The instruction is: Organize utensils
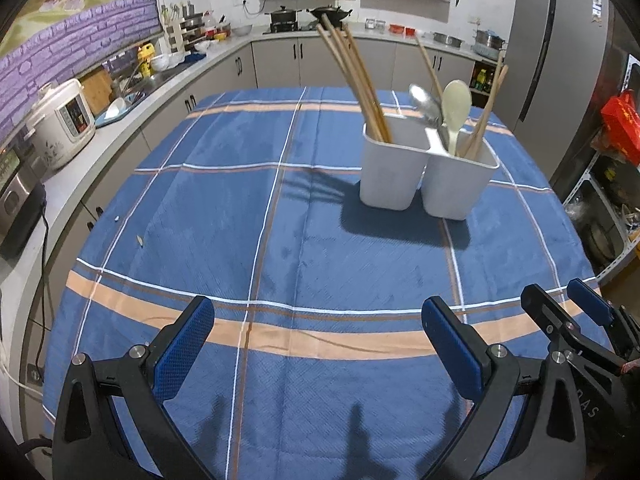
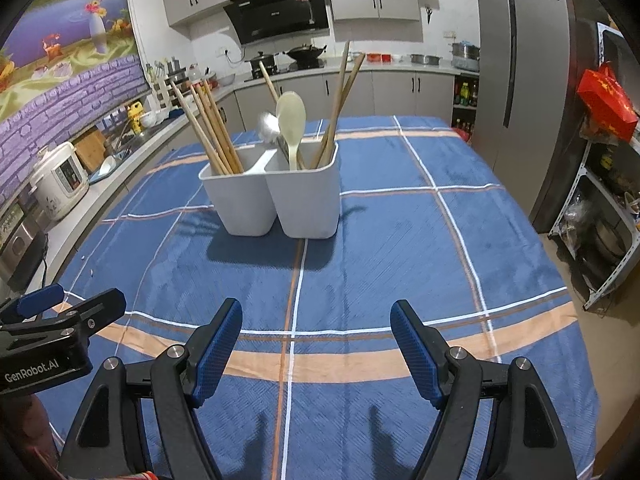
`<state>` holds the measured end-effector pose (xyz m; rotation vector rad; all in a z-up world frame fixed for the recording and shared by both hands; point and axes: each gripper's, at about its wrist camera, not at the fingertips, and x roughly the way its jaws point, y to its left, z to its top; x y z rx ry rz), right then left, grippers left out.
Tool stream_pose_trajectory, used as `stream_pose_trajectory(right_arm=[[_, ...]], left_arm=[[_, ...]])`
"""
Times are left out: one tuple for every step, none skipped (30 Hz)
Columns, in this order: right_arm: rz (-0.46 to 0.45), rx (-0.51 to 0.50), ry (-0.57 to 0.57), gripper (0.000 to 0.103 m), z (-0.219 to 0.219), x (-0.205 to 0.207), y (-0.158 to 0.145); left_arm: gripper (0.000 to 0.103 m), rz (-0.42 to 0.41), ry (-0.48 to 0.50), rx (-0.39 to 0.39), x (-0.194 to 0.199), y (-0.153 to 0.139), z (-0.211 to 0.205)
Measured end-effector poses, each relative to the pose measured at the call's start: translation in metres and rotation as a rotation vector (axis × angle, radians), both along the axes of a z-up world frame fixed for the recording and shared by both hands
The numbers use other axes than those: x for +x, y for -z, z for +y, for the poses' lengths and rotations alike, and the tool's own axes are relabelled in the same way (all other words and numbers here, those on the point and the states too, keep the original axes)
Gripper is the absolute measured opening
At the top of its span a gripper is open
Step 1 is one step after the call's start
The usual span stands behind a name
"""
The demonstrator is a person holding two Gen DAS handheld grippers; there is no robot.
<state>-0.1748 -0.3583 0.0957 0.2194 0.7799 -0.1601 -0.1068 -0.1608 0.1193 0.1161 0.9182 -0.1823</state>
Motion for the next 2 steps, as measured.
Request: stream_pose_trajectory(right_arm=[[0.008, 0.003, -0.001, 0.081, -0.0003, 0.003, 0.0028], [0.014, 0.006, -0.002, 0.081, -0.0006, 0.0052, 0.0054]], left_arm=[[0.103, 0.005, 0.0, 0.001, 0.0023, 0.0027, 0.0003], [0.103, 0.009, 0.001, 0.003, 0.0035, 0.0049, 0.0004]])
